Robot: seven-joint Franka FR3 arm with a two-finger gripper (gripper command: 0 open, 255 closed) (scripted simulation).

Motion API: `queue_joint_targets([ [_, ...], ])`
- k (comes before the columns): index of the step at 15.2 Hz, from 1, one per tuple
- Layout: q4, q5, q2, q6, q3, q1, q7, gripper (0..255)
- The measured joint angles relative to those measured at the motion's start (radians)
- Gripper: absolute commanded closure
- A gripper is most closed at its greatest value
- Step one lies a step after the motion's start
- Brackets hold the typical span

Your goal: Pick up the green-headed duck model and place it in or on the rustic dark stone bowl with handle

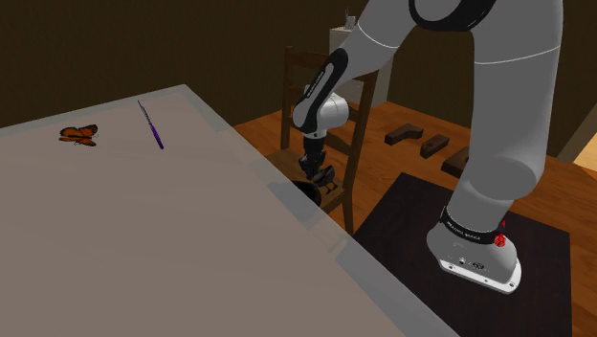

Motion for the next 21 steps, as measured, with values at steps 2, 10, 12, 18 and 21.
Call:
queue_joint_targets([
  [2, -0.001, 0.0, 0.0, 0.0, 0.0, 0.0, 0.0, 255],
  [10, -0.005, -0.016, -0.038, -0.034, -0.008, 0.002, 0.015, 255],
  [12, -0.005, -0.027, -0.062, -0.057, -0.012, 0.006, 0.028, 255],
  [18, 0.001, -0.058, -0.129, -0.128, -0.021, 0.01, 0.061, 255],
  [21, 0.004, -0.072, -0.162, -0.162, -0.027, 0.009, 0.072, 255],
])
